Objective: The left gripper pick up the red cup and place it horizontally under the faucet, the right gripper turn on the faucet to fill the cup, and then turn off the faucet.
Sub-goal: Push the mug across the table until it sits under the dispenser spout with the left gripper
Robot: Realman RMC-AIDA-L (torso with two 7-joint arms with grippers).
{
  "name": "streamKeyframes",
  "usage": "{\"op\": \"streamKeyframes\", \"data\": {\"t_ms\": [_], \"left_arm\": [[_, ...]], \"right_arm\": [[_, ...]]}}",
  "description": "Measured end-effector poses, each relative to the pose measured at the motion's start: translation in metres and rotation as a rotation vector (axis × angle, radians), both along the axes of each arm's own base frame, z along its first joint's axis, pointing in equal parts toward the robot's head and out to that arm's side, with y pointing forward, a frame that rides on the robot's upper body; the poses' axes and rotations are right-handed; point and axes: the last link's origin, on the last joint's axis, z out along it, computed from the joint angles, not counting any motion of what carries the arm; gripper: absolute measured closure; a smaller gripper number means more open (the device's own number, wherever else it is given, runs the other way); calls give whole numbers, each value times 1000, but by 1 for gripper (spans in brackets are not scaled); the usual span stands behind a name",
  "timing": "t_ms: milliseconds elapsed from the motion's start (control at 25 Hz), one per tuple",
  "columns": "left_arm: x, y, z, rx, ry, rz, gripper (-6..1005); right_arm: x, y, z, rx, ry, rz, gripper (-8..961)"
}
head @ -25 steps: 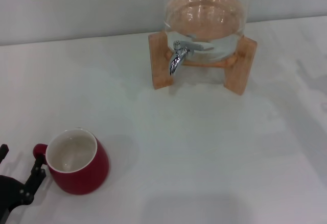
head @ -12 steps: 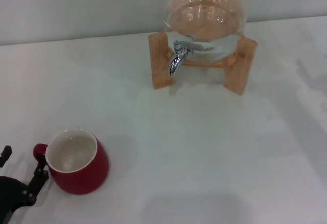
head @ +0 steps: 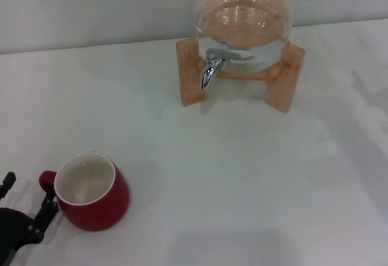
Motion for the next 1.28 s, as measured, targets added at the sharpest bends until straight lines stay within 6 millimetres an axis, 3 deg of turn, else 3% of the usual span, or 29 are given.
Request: {"op": "streamKeyframes", "data": {"t_ms": [1280], "left_arm": [[-1, 11, 4, -4, 24, -13, 251]], "right_arm": [[0, -1, 0, -1, 1, -1, 85]]}}
